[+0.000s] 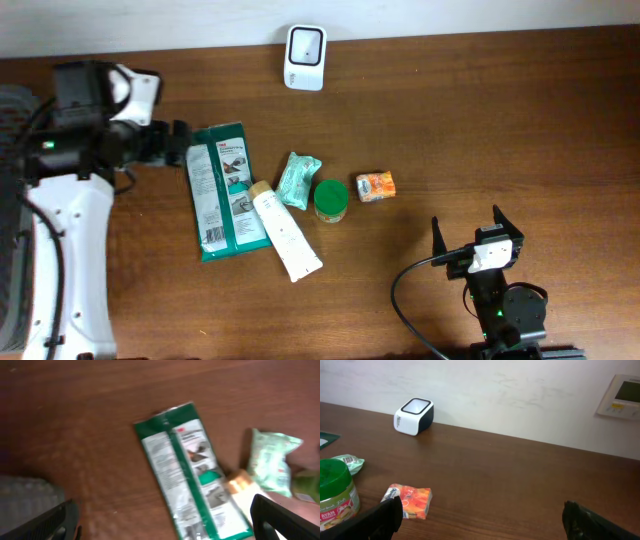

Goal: Scan the item barcode

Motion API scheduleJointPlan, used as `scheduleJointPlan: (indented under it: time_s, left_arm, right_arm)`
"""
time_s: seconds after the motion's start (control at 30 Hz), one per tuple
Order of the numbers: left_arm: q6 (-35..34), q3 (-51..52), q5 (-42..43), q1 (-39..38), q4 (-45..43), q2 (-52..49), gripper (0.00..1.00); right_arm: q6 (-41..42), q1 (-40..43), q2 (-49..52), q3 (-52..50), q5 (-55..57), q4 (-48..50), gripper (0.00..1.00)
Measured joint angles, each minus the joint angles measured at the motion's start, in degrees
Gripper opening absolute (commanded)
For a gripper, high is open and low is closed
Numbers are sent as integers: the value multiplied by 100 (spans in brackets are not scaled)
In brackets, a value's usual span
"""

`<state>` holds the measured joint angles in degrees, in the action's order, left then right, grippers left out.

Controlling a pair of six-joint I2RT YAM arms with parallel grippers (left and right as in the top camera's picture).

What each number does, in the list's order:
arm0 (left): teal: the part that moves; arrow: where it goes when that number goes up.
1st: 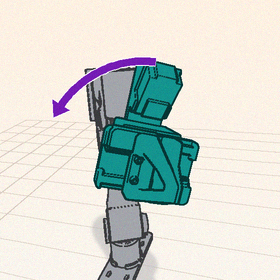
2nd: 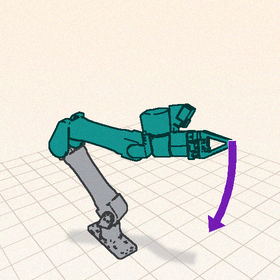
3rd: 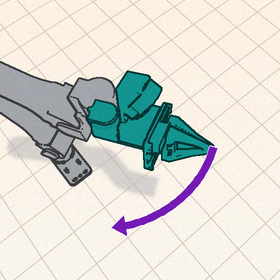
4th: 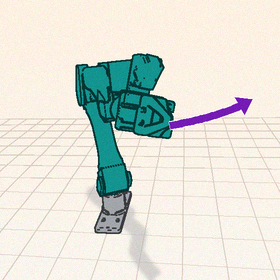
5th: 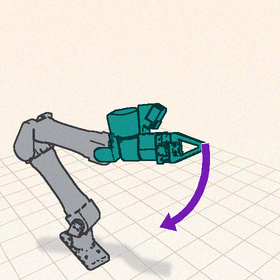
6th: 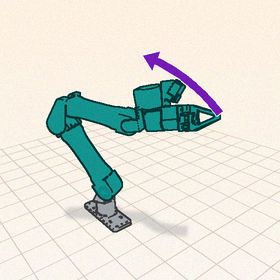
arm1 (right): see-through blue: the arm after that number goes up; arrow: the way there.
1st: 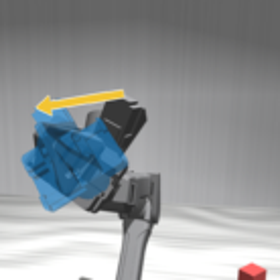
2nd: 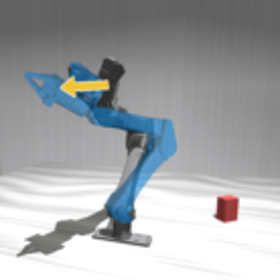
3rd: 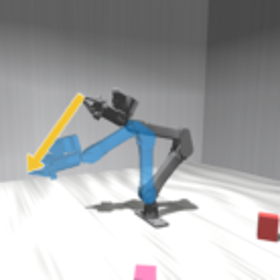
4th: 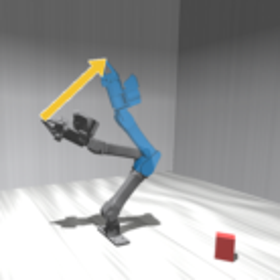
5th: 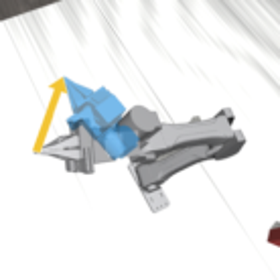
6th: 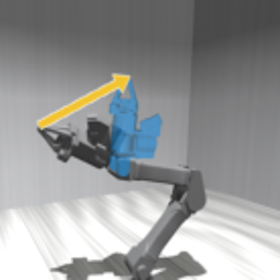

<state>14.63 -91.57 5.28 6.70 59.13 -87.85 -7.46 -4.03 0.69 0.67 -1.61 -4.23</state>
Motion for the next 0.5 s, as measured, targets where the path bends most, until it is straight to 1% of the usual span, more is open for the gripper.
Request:
scheduleJointPlan:
  time_s: [0.13,0.5]
  left_arm:
    - [74,-2,-22,420,-7,0,99]
    - [83,0,-20,431,-9,0,99]
  right_arm:
    - [0,0,0,0,0,0,98]
    - [2,0,0,0,0,0,98]
